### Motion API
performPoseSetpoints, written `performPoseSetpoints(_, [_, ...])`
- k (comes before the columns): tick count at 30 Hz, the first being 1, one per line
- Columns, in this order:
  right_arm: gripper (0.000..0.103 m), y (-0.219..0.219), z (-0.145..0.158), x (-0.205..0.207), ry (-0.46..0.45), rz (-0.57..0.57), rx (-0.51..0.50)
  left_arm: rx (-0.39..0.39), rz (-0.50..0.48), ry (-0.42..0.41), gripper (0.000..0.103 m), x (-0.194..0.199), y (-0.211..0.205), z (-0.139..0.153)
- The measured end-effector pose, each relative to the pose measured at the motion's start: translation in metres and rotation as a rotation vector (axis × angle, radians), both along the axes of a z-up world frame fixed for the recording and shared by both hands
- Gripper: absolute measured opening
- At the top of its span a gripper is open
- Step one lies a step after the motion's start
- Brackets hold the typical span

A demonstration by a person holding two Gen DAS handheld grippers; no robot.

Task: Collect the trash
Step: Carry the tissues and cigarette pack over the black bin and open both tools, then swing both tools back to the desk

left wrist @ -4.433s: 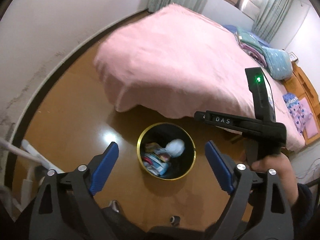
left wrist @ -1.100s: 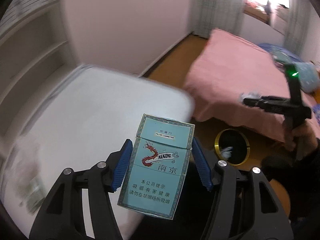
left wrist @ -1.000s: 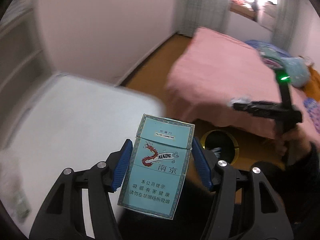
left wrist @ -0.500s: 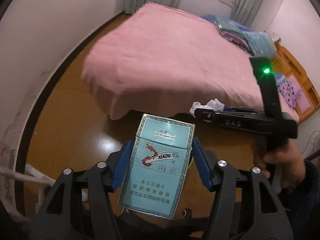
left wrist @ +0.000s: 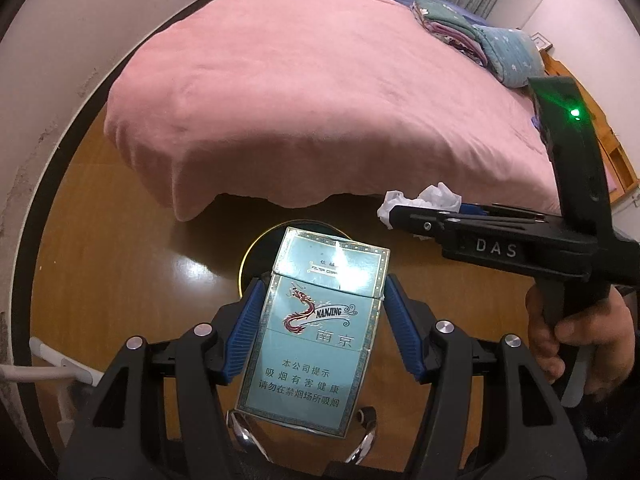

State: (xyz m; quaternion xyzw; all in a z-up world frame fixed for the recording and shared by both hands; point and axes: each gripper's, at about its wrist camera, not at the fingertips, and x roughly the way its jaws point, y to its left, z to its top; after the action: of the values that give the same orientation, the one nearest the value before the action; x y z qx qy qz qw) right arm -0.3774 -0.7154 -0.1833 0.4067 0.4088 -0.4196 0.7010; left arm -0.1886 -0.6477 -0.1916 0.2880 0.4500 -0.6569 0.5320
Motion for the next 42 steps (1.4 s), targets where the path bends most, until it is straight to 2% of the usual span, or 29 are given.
performPoseSetpoints(4, [0.064,0.001,0.003,-0.002,-0.012,-0.016,-0.006,0.006,-0.007,0.002,0.059,-0.005,-0.003,-0.003])
performPoseSetpoints(14, [0.068,-0.004,0.018,-0.023,-0.034,-0.120,-0.057,0.005,-0.039,-0.008,0.060,-0.026,-0.016,-0.006])
performPoseSetpoints(15, [0.068,-0.004,0.021,-0.027,-0.038,-0.138,-0.066,0.000,-0.038,-0.007,0.066,-0.029,-0.020,-0.006])
performPoseSetpoints(16, [0.068,-0.004,0.024,-0.031,-0.042,-0.155,-0.077,-0.001,-0.035,-0.010,0.081,-0.031,-0.022,-0.005])
performPoseSetpoints(17, [0.069,-0.004,0.027,-0.033,-0.045,-0.165,-0.083,-0.007,-0.027,-0.018,0.087,-0.032,-0.023,-0.004])
performPoseSetpoints(21, [0.070,-0.002,0.034,-0.035,-0.038,-0.165,-0.111,-0.031,0.005,-0.036,0.089,-0.029,-0.015,0.004])
performPoseSetpoints(25, [0.076,0.007,0.040,-0.020,-0.007,-0.101,-0.134,-0.047,0.051,-0.070,0.090,-0.013,0.008,0.020])
performPoseSetpoints(30, [0.079,0.024,0.062,0.015,0.031,0.019,-0.186,-0.071,0.170,-0.082,0.091,0.026,0.063,0.058])
performPoseSetpoints(35, [0.081,0.060,0.105,0.077,0.008,0.185,-0.249,-0.155,0.346,-0.136,0.093,0.083,0.149,0.125])
performPoseSetpoints(38, [0.084,0.105,0.139,0.144,-0.042,0.358,-0.296,-0.205,0.459,-0.207,0.094,0.120,0.207,0.160])
performPoseSetpoints(42, [0.085,0.163,0.164,0.236,-0.157,0.591,-0.260,-0.213,0.669,-0.299,0.094,0.185,0.304,0.191])
